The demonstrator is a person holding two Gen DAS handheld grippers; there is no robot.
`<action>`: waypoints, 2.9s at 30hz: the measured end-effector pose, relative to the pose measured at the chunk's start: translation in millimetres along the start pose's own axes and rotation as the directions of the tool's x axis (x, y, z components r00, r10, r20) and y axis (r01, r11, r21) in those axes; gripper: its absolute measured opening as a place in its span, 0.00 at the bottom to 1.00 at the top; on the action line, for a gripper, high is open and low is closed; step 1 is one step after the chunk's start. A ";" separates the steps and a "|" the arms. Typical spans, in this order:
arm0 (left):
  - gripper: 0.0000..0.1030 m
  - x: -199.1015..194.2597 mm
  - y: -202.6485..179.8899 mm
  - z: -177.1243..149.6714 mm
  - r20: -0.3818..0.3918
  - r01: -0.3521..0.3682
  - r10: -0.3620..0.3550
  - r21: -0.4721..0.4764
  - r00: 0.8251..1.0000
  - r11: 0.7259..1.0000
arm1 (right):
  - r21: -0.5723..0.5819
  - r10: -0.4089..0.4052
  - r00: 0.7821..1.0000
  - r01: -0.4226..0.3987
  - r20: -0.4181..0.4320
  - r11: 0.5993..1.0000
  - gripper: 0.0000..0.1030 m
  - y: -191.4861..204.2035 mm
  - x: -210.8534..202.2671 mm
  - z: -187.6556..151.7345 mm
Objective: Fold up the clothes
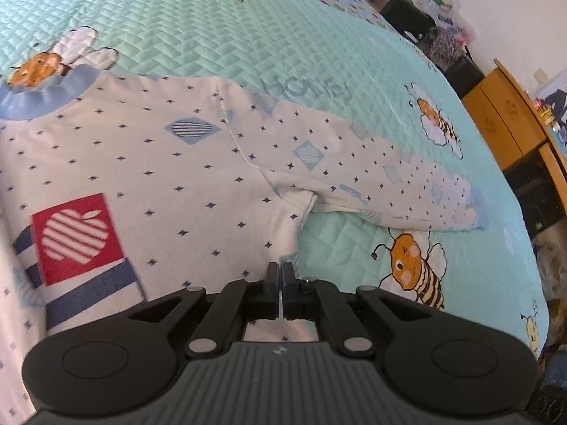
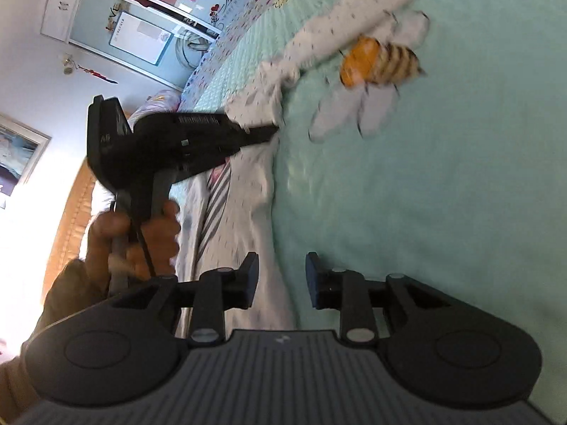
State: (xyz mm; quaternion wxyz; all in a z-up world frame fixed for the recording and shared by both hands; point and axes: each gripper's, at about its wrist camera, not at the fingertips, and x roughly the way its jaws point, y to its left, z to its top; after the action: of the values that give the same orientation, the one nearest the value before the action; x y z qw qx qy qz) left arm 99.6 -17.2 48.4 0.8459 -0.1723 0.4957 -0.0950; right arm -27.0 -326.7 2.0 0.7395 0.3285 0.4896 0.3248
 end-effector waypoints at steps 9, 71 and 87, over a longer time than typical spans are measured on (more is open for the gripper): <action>0.04 -16.0 -6.8 -18.2 -0.046 0.045 -0.044 0.022 0.998 0.999 | 0.050 0.044 0.997 -0.040 -0.063 0.998 0.30 -17.7 -14.0 -29.4; 0.11 -7.1 28.2 3.3 0.159 0.232 -0.190 -0.314 0.969 0.921 | 0.132 0.057 0.998 -0.052 -0.035 0.990 0.00 -21.6 -20.8 -73.6; 0.23 9.2 14.4 -1.7 0.112 0.070 -0.048 -0.193 0.993 0.979 | 0.140 0.072 0.997 -0.068 -0.022 0.988 0.09 -18.7 -26.7 -71.8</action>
State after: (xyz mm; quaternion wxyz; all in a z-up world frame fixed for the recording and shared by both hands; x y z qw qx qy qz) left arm 102.5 -7.4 34.6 0.8468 -0.2746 0.4515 -0.0613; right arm -99.6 -346.8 -21.2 0.6962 0.3918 0.5092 0.3200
